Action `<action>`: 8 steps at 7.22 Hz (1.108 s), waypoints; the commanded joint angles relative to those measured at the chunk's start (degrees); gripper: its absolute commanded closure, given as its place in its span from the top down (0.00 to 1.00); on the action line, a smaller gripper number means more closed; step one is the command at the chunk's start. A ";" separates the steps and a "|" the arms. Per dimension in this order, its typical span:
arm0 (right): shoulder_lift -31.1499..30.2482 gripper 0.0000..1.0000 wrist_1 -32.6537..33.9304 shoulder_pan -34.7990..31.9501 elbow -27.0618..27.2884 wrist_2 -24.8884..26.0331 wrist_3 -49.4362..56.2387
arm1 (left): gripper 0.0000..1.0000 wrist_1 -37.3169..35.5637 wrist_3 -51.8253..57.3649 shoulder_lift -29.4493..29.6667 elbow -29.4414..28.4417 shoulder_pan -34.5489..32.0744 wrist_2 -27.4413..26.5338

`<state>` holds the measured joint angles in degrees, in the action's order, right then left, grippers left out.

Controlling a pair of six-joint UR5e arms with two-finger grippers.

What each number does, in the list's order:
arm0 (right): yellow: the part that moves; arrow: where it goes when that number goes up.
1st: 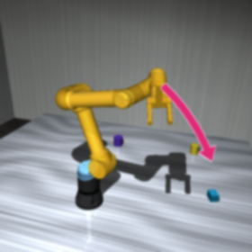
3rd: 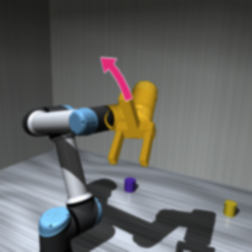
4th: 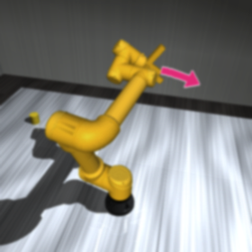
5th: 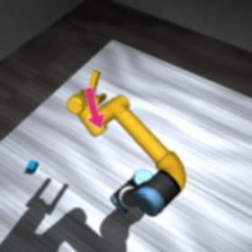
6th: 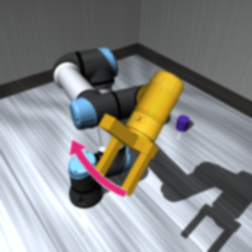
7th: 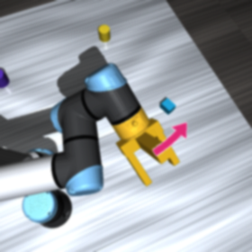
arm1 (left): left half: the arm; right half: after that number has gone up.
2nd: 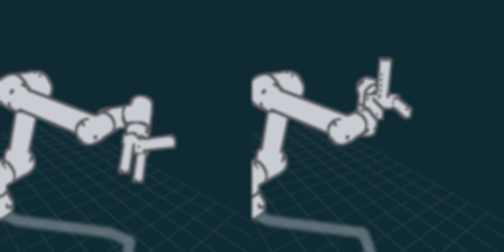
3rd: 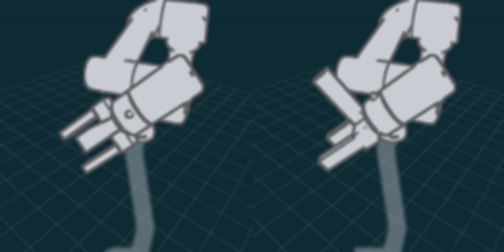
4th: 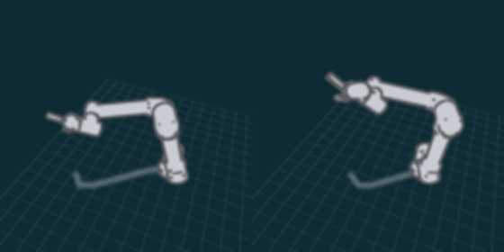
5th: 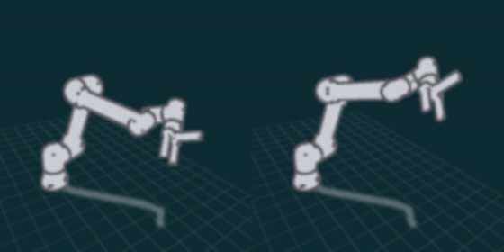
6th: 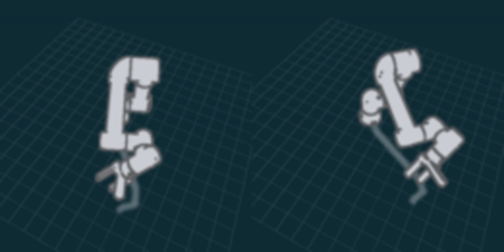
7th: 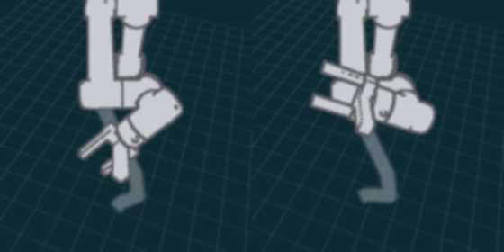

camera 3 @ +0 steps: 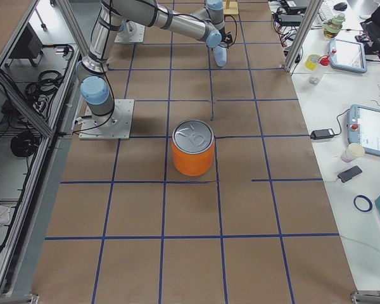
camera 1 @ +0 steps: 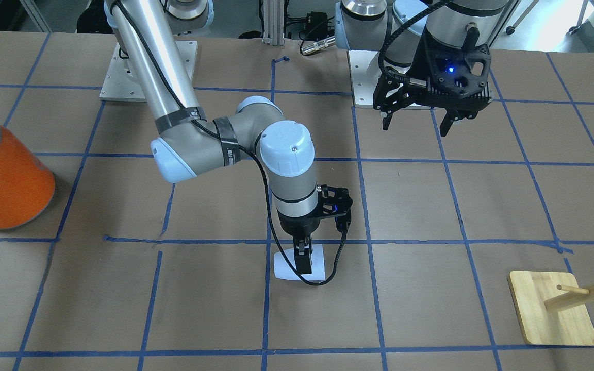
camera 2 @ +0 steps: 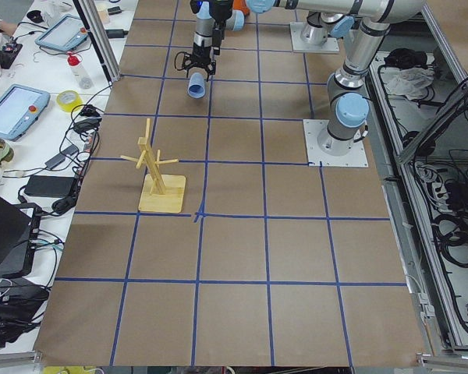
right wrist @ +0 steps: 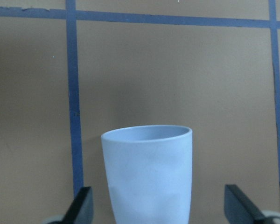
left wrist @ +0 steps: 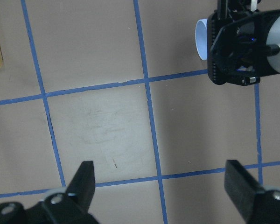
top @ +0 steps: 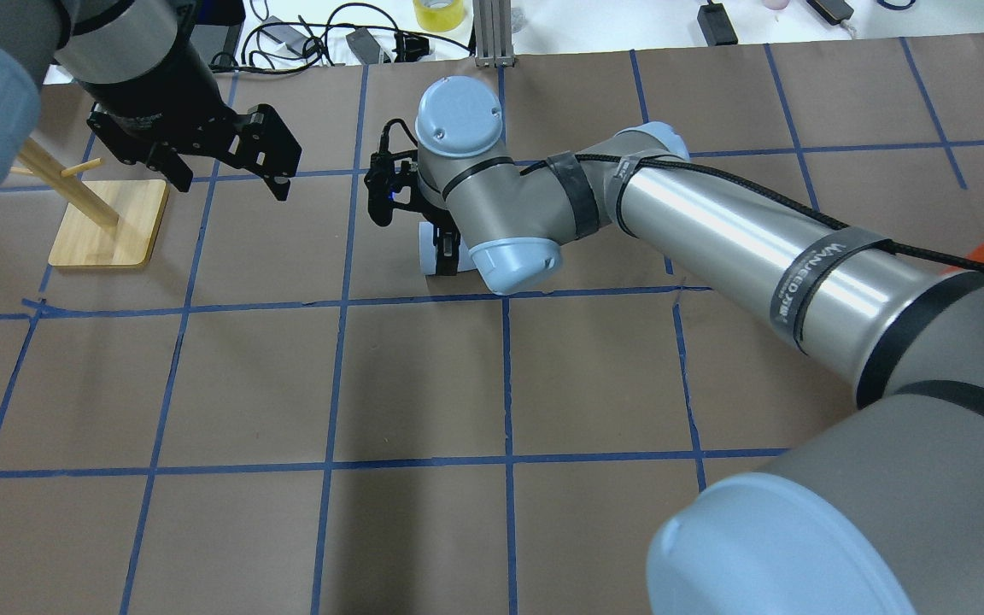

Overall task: Flip cup
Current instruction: 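Lay the cup on its side and release it from the right gripper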

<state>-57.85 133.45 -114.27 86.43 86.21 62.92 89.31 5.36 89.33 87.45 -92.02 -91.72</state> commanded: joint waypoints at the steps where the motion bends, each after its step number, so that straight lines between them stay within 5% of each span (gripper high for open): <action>1: -8.90 1.00 -12.10 3.86 -0.03 0.79 -5.75 | 1.00 -0.02 0.00 -0.21 0.09 0.00 0.23; 5: -24.64 1.00 -34.70 16.86 0.14 0.71 -14.73 | 1.00 0.51 0.00 -0.56 -0.79 1.14 0.58; 8: -31.61 1.00 -44.58 22.42 0.23 0.80 -34.88 | 1.00 0.07 -0.01 1.18 -0.54 5.95 10.66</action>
<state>-87.29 91.76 -93.63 86.62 87.00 37.71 89.42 5.10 89.28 86.44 -88.69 -84.58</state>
